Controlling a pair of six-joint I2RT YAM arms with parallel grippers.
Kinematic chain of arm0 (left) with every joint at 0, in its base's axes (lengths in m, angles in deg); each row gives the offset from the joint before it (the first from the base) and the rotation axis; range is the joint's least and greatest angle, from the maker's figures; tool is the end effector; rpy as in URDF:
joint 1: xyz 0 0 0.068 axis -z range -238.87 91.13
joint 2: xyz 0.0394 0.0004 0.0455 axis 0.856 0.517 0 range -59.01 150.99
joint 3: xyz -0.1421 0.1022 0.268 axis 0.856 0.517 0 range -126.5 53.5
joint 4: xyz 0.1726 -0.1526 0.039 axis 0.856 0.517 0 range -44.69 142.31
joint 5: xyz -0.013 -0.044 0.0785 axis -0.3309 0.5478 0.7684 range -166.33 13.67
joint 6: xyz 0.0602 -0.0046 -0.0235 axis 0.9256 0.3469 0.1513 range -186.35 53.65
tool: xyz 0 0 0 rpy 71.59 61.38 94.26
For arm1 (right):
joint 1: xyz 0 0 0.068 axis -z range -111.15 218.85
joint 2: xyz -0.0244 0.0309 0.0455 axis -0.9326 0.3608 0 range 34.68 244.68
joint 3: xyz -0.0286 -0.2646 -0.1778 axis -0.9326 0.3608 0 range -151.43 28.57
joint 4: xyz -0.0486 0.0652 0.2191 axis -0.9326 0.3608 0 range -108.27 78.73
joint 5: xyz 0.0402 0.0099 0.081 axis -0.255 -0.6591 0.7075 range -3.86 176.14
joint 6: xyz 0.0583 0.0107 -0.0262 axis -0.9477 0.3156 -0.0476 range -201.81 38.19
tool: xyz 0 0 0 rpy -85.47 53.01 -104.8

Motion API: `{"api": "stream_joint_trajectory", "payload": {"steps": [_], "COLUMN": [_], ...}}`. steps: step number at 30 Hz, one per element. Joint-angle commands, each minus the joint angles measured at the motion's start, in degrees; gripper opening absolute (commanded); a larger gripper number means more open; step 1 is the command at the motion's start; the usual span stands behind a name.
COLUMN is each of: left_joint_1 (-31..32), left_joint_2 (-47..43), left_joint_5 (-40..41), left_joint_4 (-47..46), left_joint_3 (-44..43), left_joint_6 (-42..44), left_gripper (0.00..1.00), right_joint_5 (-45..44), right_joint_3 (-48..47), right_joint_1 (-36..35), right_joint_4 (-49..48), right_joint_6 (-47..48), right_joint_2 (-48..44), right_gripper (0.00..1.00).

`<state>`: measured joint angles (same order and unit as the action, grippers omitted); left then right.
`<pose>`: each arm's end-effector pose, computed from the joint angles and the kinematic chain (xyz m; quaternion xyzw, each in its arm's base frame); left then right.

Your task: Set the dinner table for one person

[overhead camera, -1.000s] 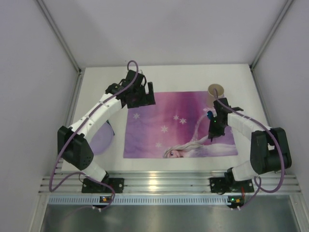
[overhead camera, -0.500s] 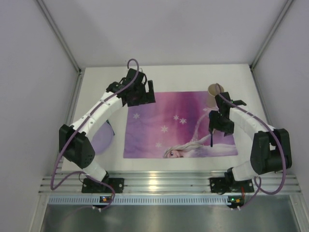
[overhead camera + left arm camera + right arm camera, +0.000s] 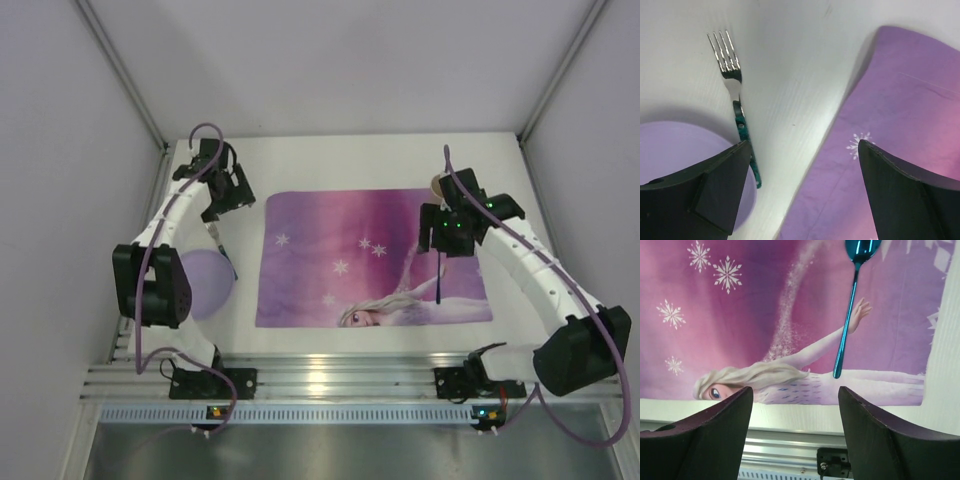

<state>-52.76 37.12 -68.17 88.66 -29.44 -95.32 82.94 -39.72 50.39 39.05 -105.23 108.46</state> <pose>0.3437 -0.0294 0.3301 -0.2093 0.9323 -0.0215 0.2942 0.1997 0.0637 0.3420 0.0486 0.9704 0.0586 0.2290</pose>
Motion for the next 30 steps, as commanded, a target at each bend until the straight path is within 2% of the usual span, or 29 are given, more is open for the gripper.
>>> {"api": "stream_joint_trajectory", "payload": {"steps": [1, 8, 19, 23, 30], "left_joint_1": [-2.2, -4.8, -5.1, -5.7, -8.0], "left_joint_2": [2.8, 7.3, 12.8, 13.5, 14.4], "left_joint_5": [3.1, 7.1, 7.1, 7.1, 4.3], "left_joint_4": [-1.2, -0.3, 0.6, -0.4, -3.4], "left_joint_3": [0.4, 0.8, 2.1, 3.3, 6.3], "left_joint_6": [3.0, 3.2, 1.5, 1.5, 1.8], "left_gripper": [0.93, 0.91, 0.85, 0.81, 0.60], "right_joint_5": [2.3, 2.9, 2.9, 4.7, 4.7], "right_joint_3": [-1.1, -1.8, -2.2, -2.3, -2.4], "right_joint_1": [-1.6, -2.3, -2.4, -2.3, -2.3], "right_joint_4": [1.2, 1.0, 0.8, 0.4, 0.6], "right_joint_6": [-0.7, 1.5, 3.6, 3.4, 3.0], "right_joint_2": [1.5, 4.0, 6.3, 6.9, 7.0], "right_gripper": [0.70, 0.70, 0.70, 0.70, 0.70]}}
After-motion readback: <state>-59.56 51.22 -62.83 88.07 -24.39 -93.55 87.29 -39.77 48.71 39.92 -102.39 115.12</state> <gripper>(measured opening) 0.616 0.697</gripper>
